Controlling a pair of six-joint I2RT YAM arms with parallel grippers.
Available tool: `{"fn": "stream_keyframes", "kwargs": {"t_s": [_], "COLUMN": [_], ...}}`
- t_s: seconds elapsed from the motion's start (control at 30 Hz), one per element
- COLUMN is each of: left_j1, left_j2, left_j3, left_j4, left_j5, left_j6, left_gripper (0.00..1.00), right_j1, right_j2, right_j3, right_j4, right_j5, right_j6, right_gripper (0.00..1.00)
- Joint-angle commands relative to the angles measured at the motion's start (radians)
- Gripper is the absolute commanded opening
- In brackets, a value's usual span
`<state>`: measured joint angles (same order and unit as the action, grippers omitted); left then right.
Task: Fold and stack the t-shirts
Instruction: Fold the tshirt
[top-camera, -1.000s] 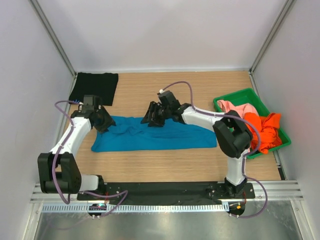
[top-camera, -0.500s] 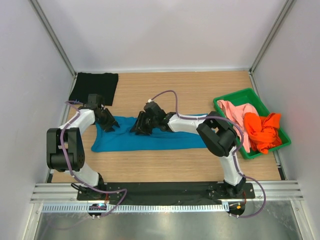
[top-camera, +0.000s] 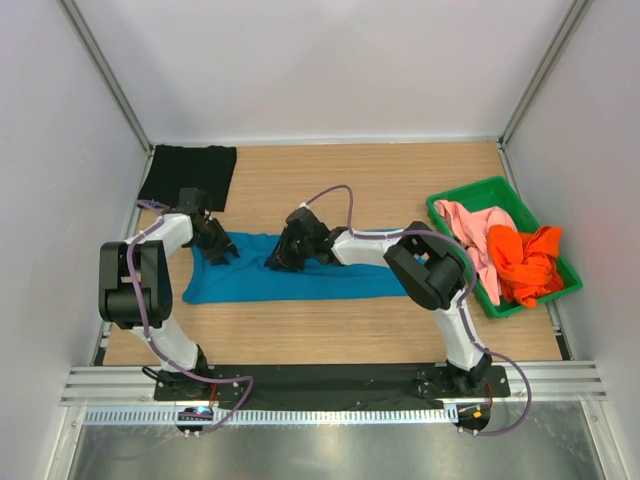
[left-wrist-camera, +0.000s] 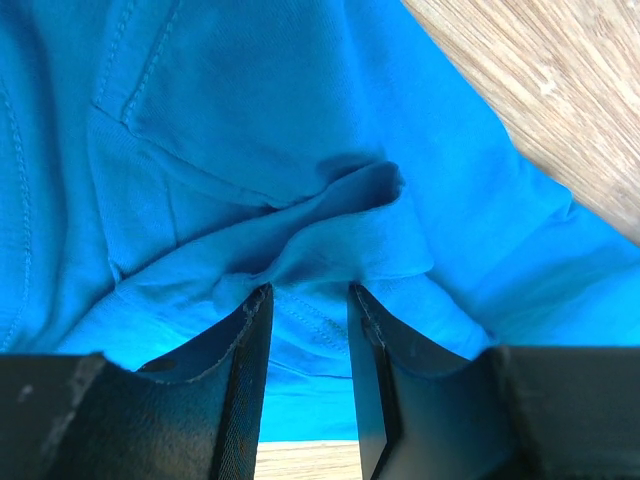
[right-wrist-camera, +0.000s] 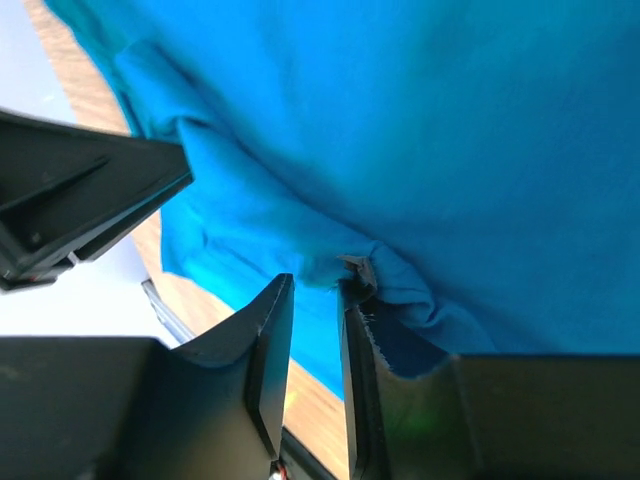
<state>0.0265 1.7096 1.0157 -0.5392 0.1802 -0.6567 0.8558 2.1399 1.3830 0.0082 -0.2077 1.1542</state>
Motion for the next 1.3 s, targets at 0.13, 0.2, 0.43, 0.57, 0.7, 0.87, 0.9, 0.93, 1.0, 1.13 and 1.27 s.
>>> {"fn": "stream_keyframes", "kwargs": {"t_s": [0.13, 0.2, 0.43, 0.57, 0.7, 0.87, 0.9, 0.93, 1.0, 1.13, 1.27], "left_j1": [0.007, 0.009, 0.006, 0.01, 0.019, 0.027, 0.032, 0.035, 0.041, 0.047, 0.047], "left_j2": [0.022, 0.025, 0.042, 0.054, 0.062, 0.07, 0.067, 0.065, 0.053, 0.042, 0.027], "left_j3": [0.011, 0.008, 0.0, -0.003, 0.001, 0.006, 0.006, 0.003, 0.001, 0.001, 0.004], "left_j4": [0.036, 0.039, 0.042, 0.041, 0.039, 0.031, 0.031, 0.03, 0.03, 0.025, 0.021], "left_j5": [-0.015, -0.015, -0.016, -0.021, -0.022, -0.021, -0.016, -0.01, -0.005, -0.005, 0.014], "left_j6": [0.02, 0.022, 0.029, 0.037, 0.046, 0.062, 0.072, 0.075, 0.088, 0.101, 0.101], "left_gripper": [0.38, 0.37, 0.38, 0.38, 0.38, 0.37, 0.37, 0.37, 0.37, 0.38, 0.38], "right_j1": [0.009, 0.011, 0.011, 0.011, 0.009, -0.004, -0.004, -0.006, -0.015, -0.032, -0.047], "right_j2": [0.035, 0.049, 0.035, 0.0, -0.032, -0.041, -0.04, -0.044, -0.055, -0.081, -0.066], "right_j3": [0.082, 0.109, 0.154, 0.18, 0.214, 0.277, 0.281, 0.281, 0.268, 0.243, 0.217], "right_j4": [-0.06, -0.105, -0.207, -0.286, -0.37, -0.491, -0.508, -0.516, -0.521, -0.514, -0.511], "right_j5": [0.068, 0.076, 0.085, 0.067, 0.044, -0.005, -0.025, -0.033, -0.051, -0.099, -0.148], "right_j6": [0.015, 0.007, -0.047, -0.123, -0.203, -0.261, -0.266, -0.277, -0.278, -0.291, -0.309], "right_gripper": [0.34, 0.33, 0.14, 0.01, 0.01, 0.02, 0.01, 0.02, 0.01, 0.01, 0.02]}}
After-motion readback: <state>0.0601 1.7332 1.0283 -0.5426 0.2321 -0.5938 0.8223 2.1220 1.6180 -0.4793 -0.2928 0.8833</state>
